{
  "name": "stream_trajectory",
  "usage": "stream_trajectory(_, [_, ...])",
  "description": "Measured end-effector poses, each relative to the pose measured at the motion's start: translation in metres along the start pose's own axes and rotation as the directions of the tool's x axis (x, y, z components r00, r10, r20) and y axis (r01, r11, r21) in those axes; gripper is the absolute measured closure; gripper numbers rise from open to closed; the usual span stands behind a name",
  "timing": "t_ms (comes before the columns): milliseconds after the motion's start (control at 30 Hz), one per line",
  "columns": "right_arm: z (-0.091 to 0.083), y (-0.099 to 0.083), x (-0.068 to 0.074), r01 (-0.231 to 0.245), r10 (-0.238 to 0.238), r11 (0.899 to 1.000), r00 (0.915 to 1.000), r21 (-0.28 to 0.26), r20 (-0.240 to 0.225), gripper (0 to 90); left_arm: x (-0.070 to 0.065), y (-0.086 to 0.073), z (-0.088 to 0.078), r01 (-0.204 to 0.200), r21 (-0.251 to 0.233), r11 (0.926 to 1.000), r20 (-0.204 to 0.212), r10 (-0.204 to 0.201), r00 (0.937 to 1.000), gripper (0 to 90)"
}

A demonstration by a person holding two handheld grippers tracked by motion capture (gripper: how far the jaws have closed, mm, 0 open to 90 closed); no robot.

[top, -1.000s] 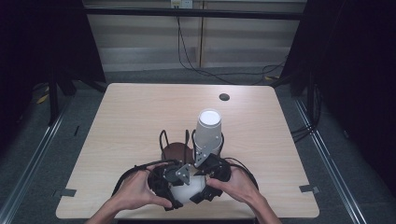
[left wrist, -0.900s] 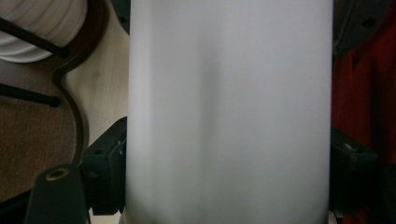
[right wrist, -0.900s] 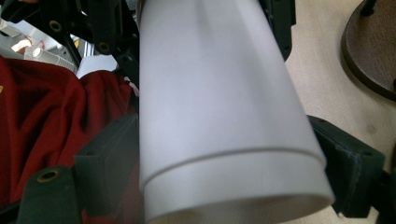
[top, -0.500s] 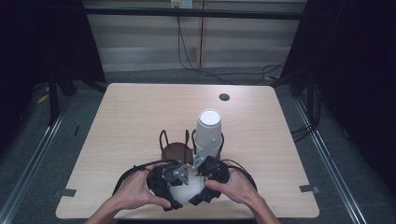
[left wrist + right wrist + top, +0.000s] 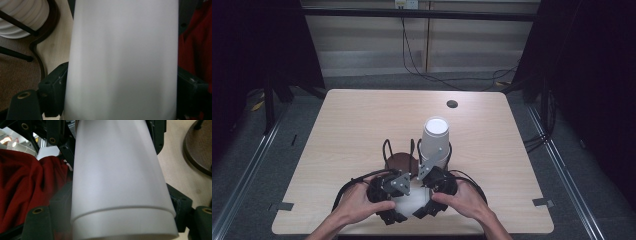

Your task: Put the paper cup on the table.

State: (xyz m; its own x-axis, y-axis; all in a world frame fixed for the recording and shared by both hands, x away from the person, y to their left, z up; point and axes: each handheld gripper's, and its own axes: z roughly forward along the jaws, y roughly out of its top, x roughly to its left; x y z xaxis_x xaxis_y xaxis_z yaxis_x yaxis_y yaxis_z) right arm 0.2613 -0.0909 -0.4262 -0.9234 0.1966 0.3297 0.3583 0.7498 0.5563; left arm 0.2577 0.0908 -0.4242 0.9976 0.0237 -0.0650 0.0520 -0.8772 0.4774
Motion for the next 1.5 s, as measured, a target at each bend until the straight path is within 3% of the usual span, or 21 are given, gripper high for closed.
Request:
stream_trajectory(33, [-0.001,0.000,-0.001,0.001,-0.001,1.000,0.9999,0.000,0.011,24.7,0.000,0.000,0.001,0.006,-0.010,0.9999,-0.010,-0.007,0.9999,12.5])
stream_trajectory(100, [-0.003,-0.002,-0.002,-0.013,0.013,1.000,0.9999,-0.008,0.009,24.6,0.000,-0.001,0.001,-0.023,-0.013,0.9997,-0.026,0.022,0.9994,12.8])
stream_trajectory(433, [-0.006,-0.004,-0.004,-0.018,0.018,0.999,0.9998,-0.029,0.000,24.6,0.001,-0.004,-0.004,-0.038,-0.083,0.9958,-0.009,0.038,0.9992,12.5])
stream_trajectory(667, [-0.006,-0.006,-0.004,-0.028,0.028,0.999,0.9996,-0.020,0.001,24.6,0.001,-0.005,-0.007,-0.060,-0.094,0.9938,-0.007,0.059,0.9982,12.2])
stream_trajectory(767, [-0.005,-0.007,-0.005,-0.027,0.027,0.999,0.9996,-0.025,0.011,24.7,0.003,-0.007,-0.012,-0.058,-0.123,0.9908,-0.006,0.057,0.9983,11.7])
stream_trajectory(900, [-0.008,-0.007,-0.005,-0.025,0.025,0.999,0.9996,-0.036,0.011,24.7,0.006,-0.009,-0.019,-0.020,-0.160,0.9869,-0.011,0.018,0.9998,11.5])
stream_trajectory(1000, [-0.009,-0.009,-0.007,-0.029,0.030,0.998,0.9995,-0.050,0.007,24.7,0.010,-0.010,-0.022,0.025,-0.226,0.9737,0.012,-0.022,0.9997,12.5])
stream_trajectory(1200, [-0.013,-0.014,-0.010,-0.054,0.055,0.997,0.9984,-0.054,0.012,24.6,0.014,-0.015,-0.031,0.052,-0.269,0.9617,0.006,-0.052,0.9986,15.4])
stream_trajectory(1500, [-0.025,-0.026,-0.015,-0.098,0.101,0.990,0.9944,-0.102,0.031,24.5,0.016,-0.026,-0.042,0.124,-0.343,0.9311,-0.001,-0.132,0.9912,15.6])
